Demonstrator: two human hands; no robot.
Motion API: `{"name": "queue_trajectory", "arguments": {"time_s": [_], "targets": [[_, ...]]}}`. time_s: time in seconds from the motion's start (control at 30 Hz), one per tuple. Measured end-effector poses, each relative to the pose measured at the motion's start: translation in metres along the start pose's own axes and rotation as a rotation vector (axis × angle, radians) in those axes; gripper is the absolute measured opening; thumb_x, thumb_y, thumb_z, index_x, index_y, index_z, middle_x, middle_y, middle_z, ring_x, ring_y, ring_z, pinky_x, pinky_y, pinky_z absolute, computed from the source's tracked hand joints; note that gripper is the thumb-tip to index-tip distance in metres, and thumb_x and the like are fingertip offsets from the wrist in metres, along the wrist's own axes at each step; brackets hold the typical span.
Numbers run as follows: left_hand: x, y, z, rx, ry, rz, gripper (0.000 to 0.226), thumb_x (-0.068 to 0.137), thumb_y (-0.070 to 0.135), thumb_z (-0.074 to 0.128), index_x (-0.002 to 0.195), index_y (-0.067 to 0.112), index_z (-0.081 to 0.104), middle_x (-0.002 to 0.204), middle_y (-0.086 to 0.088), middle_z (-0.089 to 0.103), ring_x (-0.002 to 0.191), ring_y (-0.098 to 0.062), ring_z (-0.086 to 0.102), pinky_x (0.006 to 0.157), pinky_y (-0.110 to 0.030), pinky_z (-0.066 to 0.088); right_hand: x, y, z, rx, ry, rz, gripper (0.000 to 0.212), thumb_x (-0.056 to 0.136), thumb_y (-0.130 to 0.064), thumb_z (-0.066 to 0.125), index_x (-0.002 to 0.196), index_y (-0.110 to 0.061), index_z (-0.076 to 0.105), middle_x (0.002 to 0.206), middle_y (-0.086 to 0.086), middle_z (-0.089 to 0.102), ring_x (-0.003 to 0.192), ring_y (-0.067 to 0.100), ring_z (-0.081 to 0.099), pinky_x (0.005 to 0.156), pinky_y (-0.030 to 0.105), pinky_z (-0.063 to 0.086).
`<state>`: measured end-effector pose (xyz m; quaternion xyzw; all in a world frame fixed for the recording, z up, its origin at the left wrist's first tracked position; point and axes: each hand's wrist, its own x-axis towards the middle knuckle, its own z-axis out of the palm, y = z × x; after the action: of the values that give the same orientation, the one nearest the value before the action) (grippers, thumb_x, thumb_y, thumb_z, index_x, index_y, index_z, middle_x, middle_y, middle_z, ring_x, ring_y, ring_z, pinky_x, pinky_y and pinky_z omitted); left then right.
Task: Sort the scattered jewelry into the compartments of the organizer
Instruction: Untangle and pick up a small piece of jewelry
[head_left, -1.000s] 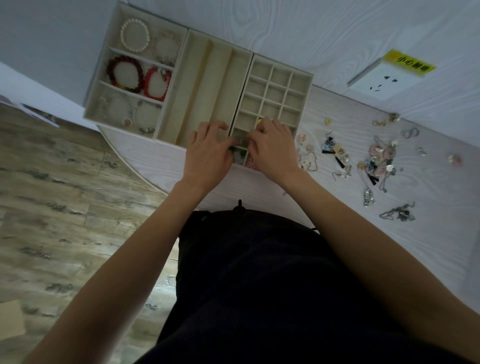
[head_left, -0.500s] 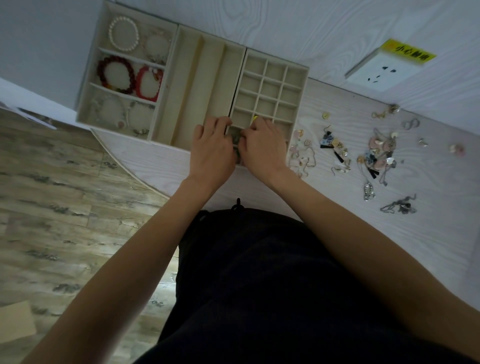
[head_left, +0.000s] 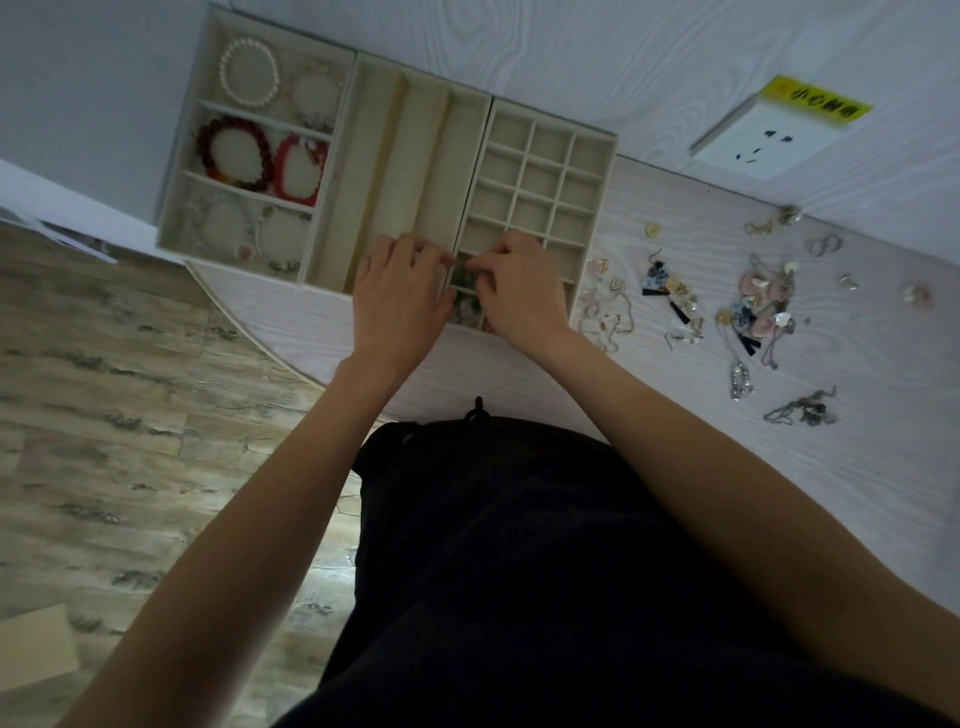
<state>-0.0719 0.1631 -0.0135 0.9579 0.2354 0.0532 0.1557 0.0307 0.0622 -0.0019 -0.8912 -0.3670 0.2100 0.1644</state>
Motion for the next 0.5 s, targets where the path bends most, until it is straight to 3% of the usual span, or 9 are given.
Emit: {"name": "queue_trajectory", "arguments": {"time_s": [0.1, 0.3, 0.5], "targets": [[0.001, 0.002, -0.003, -0.051, -0.027, -0.037, 0.030, 0.079, 0.022, 0.069, 0.107, 0.013, 0.064, 0.101, -0.008, 0.066, 0.098, -0.031, 0.054, 0.078, -0.035, 0.036, -0.003, 0.003, 0.002, -0.105, 0.009, 0.012, 0.030, 0.092, -0.017, 0.047, 0.115, -0.014, 0.066, 0.103, 0.008, 0.055, 0.100, 0.023, 0.049, 0.080, 0.025, 0.030], [0.004, -0.001, -0.002, -0.132, -0.063, -0.073, 0.038, 0.081, 0.024, 0.068, 0.118, 0.016, 0.061, 0.105, -0.003, 0.067, 0.101, -0.027, 0.052, 0.081, -0.029, 0.031, -0.001, 0.000, 0.000, -0.067, -0.058, -0.023, 0.030, 0.091, -0.014, 0.048, 0.115, -0.016, 0.066, 0.104, 0.009, 0.053, 0.101, 0.025, 0.047, 0.081, 0.029, 0.032], [0.016, -0.002, -0.006, -0.057, -0.171, 0.005, 0.050, 0.078, 0.024, 0.068, 0.127, 0.021, 0.056, 0.103, -0.007, 0.065, 0.098, -0.029, 0.052, 0.080, -0.035, 0.034, -0.001, 0.001, 0.002, -0.092, -0.047, -0.009, 0.030, 0.092, -0.015, 0.047, 0.116, -0.016, 0.066, 0.103, 0.009, 0.052, 0.098, 0.025, 0.047, 0.076, 0.027, 0.031]]}}
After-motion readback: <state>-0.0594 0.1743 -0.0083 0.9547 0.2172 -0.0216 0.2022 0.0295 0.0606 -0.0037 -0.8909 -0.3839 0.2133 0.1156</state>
